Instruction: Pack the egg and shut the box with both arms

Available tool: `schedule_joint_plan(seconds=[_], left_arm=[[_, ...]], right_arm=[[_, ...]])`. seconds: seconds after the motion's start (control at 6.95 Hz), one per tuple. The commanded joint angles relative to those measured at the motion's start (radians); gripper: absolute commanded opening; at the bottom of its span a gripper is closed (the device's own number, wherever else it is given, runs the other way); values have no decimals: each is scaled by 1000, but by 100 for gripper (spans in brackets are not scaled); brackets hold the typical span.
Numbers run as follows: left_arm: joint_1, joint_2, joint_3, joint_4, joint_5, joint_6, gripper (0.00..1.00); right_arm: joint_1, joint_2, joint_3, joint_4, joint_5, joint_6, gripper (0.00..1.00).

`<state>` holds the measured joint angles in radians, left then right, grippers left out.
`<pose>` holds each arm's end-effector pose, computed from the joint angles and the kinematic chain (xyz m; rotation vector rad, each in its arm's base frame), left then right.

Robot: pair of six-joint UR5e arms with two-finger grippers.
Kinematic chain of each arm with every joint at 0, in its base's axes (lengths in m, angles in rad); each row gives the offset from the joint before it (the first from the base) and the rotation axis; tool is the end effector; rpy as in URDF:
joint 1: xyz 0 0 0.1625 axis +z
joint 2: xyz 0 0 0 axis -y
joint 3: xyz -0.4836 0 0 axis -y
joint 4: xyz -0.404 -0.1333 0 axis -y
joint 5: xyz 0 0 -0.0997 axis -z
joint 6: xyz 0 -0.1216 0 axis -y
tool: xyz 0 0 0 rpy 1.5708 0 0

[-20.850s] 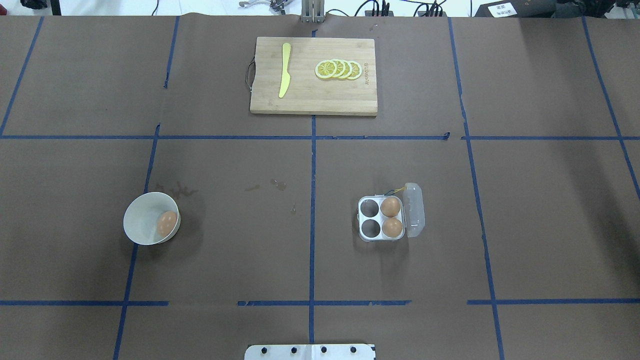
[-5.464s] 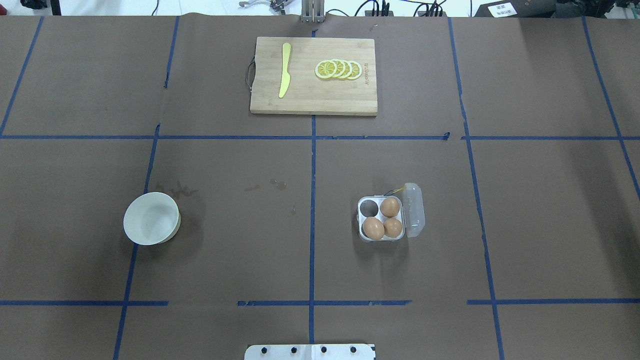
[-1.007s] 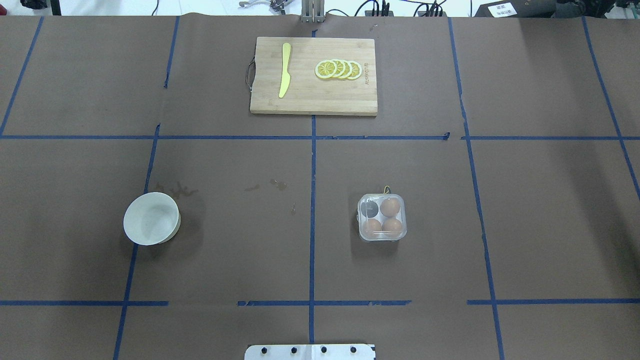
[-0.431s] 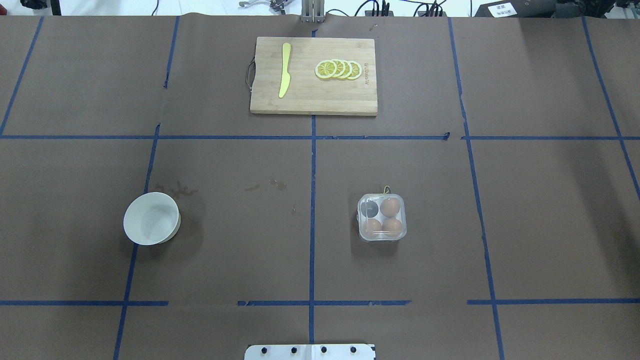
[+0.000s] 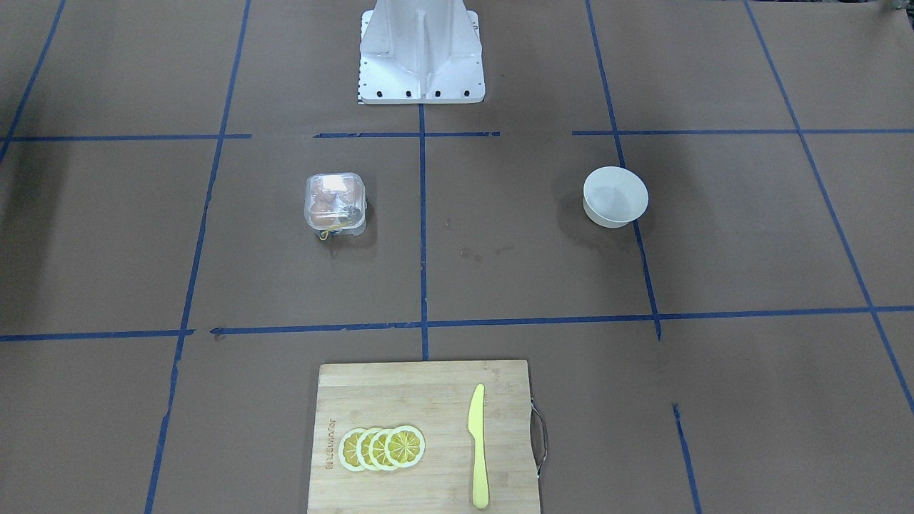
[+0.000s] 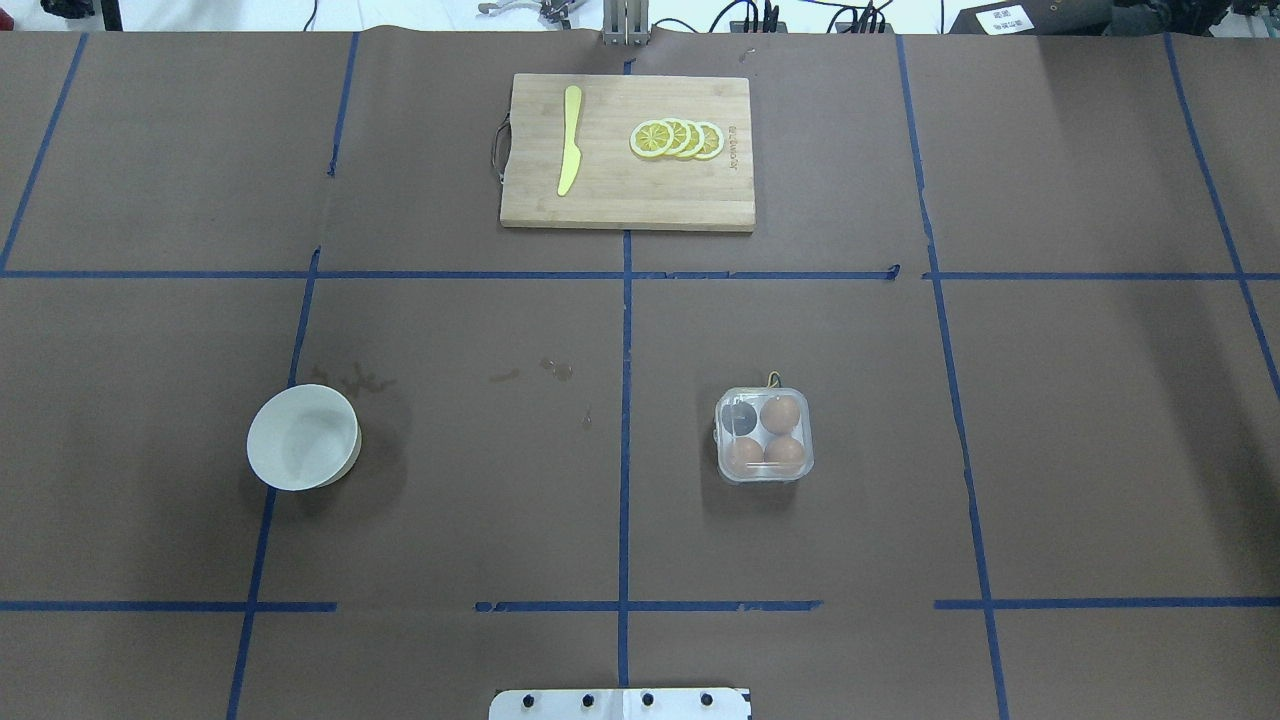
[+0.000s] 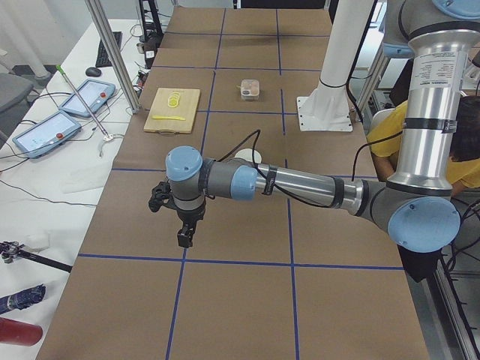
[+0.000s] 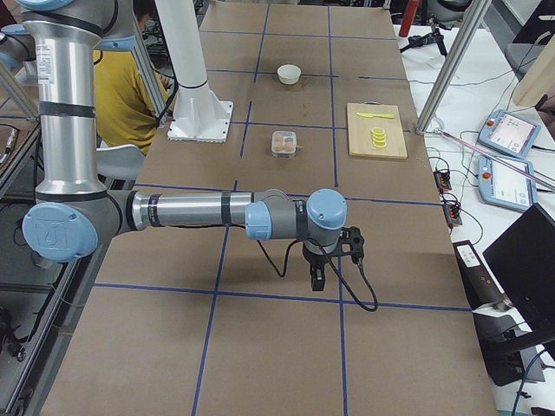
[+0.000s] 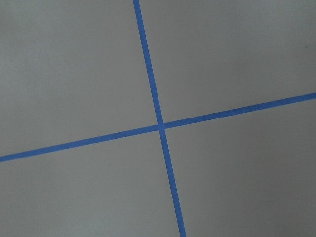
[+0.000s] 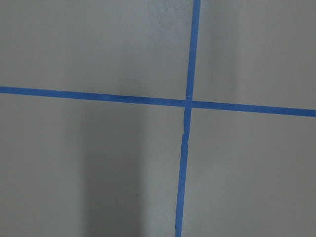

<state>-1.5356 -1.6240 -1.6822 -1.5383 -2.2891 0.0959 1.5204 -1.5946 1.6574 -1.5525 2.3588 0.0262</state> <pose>-0.0344 -0.5367 0.6568 0.1483 0.7139 0.1727 0.0219 -0.4998 0.6980 0.0467 -0.7900 -0.0549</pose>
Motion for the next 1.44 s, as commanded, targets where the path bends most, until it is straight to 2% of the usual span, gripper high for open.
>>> schedule_joint_plan(seconds=[0.0,0.58,1.29], left_arm=[[0,3,6,-2,3,1,100],[0,6,7,6,3,1,100],[2,26,-4,7,2,-4,100]], right_arm=[[1,1,1,0,0,0,100],[1,2,13,2,31,-2,100],[1,-10,10,2,28,-3,100]])
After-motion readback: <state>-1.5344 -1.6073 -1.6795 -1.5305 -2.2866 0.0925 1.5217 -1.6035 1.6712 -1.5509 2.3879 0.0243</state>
